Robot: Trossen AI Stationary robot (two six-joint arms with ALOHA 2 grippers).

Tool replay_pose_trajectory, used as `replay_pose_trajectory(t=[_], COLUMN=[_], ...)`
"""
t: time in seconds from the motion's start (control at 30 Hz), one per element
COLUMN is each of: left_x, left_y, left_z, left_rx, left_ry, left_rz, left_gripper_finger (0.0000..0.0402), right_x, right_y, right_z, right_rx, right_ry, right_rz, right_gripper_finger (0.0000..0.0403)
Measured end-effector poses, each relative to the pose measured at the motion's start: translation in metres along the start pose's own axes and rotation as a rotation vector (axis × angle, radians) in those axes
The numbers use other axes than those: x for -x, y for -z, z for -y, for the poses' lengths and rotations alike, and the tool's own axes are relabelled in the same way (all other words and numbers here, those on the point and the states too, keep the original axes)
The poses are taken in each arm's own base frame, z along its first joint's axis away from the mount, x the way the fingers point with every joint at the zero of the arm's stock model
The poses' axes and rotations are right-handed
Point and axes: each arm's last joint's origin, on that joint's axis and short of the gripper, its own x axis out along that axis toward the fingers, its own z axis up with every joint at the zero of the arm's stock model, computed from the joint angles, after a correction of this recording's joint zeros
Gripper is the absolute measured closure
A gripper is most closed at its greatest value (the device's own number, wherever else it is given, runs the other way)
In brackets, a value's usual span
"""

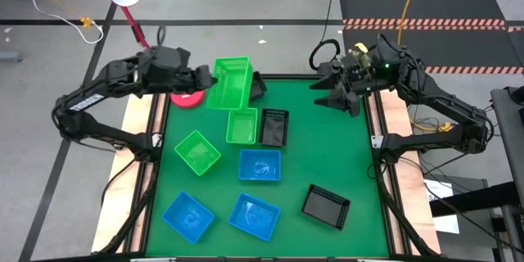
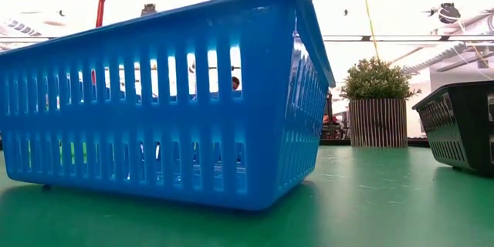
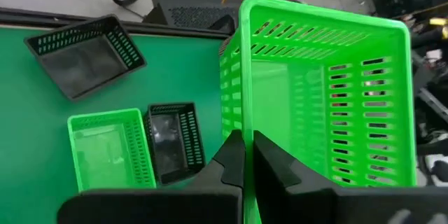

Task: Stack baskets by color
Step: Stack the top right green bin on top of the top left green bin

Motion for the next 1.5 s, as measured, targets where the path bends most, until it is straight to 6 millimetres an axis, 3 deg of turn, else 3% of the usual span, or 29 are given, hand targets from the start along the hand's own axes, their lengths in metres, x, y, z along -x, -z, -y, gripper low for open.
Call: replay_pose_trajectory(t=[0.5, 0.9, 1.5], left_x=[-0.069, -0.101, -0.152], left_y=[0.007, -0.001, 0.050], left_z=[-0.004, -0.025, -0.077], left_rx=[-0.095, -0.111, 0.034], left_ry=[-0.181, -0.275, -0.378], left_rz=[-0.118, -0.148, -0.240], left_gripper_finger=[0.0395, 0.0392, 0.0391], right_x=[0.002, 0.002, 0.002], right_y=[0.007, 0.007, 0.005], right_z=[0.004, 0.004, 0.006], right_rx=[0.094, 0.099, 0.125], right_ry=[0.092, 0.092, 0.167], right_rz=[-0.050, -0.051, -0.026], right_gripper_finger=[0.0193, 0.0237, 0.0242])
